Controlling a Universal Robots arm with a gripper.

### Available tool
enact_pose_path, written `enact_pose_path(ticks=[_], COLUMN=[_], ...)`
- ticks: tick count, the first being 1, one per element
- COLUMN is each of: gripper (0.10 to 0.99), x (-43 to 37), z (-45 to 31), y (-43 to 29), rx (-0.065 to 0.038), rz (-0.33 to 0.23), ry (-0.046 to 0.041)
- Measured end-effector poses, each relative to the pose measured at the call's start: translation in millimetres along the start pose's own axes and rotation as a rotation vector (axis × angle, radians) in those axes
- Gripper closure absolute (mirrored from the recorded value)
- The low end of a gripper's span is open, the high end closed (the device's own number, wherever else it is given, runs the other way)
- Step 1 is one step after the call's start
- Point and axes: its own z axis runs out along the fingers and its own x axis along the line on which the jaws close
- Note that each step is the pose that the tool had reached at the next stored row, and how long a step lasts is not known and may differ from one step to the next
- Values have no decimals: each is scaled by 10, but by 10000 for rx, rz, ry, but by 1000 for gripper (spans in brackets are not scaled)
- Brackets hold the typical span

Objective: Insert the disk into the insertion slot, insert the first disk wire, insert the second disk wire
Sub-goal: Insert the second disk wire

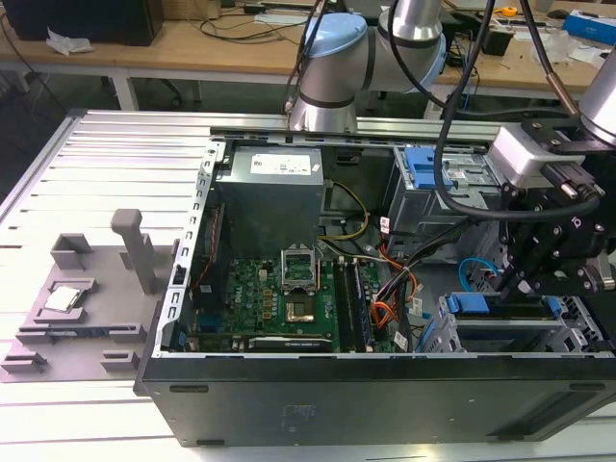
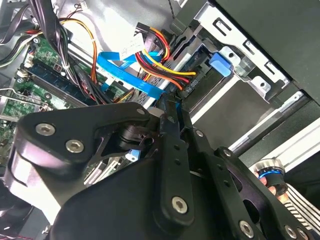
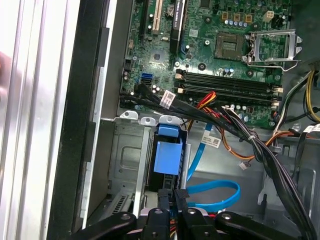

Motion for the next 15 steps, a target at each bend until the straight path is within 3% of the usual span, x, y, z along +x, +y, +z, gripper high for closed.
enact_pose_path(ticks=[13,14,15], gripper=[925,918,855], x=[31,31,31], z=[60,63,64], y=[3,2,2], rx=[0,4,2], rz=[-1,-3,-3], ry=[-1,-5,-7])
